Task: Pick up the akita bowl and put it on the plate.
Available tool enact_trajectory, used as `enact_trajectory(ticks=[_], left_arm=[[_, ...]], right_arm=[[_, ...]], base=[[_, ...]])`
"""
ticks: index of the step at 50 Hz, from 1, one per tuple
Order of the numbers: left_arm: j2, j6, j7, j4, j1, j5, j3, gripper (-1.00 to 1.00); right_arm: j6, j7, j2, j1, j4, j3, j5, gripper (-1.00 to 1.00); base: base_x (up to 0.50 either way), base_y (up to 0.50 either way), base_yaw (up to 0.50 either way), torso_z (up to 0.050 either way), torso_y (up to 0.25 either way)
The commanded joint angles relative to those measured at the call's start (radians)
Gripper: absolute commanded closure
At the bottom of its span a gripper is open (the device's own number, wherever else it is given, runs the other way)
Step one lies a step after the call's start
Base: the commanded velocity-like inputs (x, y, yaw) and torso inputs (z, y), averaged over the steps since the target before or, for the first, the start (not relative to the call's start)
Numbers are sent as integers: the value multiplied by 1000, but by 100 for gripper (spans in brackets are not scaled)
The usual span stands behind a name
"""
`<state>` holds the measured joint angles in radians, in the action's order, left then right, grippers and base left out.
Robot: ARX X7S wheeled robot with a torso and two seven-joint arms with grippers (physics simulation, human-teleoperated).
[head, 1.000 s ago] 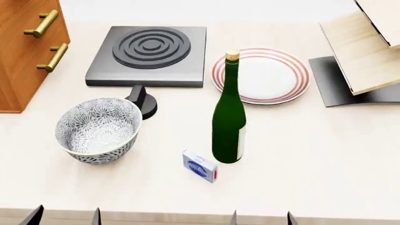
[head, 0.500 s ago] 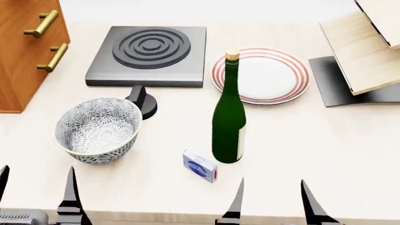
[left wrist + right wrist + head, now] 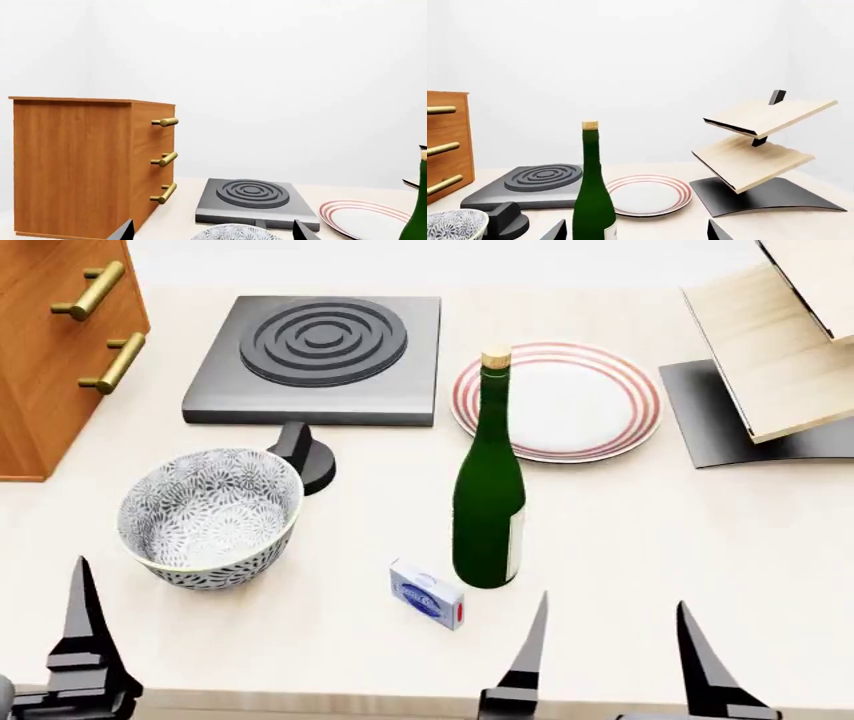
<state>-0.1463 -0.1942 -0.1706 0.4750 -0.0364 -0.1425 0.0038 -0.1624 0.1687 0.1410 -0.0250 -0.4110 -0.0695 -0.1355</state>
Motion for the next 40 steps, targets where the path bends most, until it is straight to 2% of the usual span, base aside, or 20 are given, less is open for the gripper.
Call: enact_trajectory(ticks=[1, 40], left_arm=[[-10, 14, -12, 4, 4, -23, -13, -100], [-33, 62, -37, -26, 14, -74, -28, -100]], right_arm=[[4, 11, 12, 1, -1, 2, -17, -100], [12, 32, 34, -5, 26, -8, -67, -100]], base=[[0, 0, 0, 0, 0], [0, -7, 0, 0, 0]])
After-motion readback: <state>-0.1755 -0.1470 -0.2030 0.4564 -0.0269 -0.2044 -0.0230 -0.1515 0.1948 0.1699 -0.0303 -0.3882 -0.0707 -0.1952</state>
